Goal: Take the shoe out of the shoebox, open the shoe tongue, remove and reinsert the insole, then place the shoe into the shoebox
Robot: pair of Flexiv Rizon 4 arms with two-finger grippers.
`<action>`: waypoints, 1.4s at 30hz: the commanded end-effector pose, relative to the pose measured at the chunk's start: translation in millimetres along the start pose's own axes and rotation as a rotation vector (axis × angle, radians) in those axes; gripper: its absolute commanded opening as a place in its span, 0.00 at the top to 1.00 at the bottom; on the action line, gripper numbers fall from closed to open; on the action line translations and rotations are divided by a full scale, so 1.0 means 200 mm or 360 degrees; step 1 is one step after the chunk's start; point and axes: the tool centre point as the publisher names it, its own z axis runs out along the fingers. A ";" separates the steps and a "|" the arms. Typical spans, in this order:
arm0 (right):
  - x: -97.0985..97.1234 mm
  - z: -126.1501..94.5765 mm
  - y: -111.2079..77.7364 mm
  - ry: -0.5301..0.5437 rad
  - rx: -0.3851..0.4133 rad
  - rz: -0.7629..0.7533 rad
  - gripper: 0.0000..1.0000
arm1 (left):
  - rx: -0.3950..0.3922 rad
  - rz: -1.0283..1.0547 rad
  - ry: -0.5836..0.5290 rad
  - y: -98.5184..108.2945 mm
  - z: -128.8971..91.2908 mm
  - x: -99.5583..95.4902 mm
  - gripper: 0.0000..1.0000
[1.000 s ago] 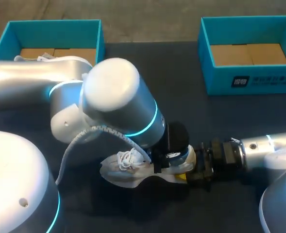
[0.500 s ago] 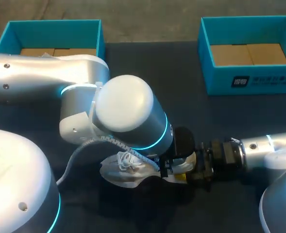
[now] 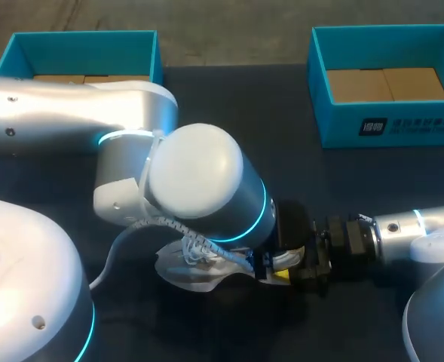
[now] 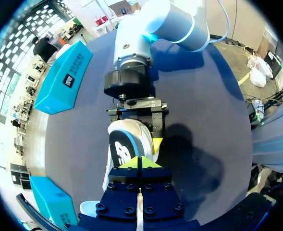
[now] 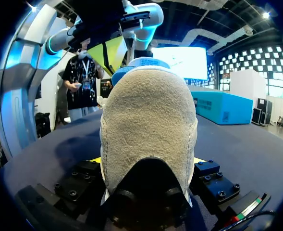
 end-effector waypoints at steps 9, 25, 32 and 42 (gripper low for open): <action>0.01 0.00 0.01 -0.0001 0.0010 0.0002 1.00 | -0.0099 -0.0058 0.0031 -0.02 -0.13 0.06 1.00; 0.01 0.00 0.01 -0.0001 0.0010 0.0002 1.00 | -0.0124 -0.0075 0.0083 0.00 -0.13 0.04 1.00; 0.01 0.00 0.01 -0.0001 0.0010 0.0002 1.00 | -0.0001 -0.0143 -0.0075 0.01 -0.10 0.15 1.00; 0.01 0.00 0.01 -0.0001 0.0010 0.0002 1.00 | 0.0067 -0.0213 -0.0330 0.01 -0.07 0.19 1.00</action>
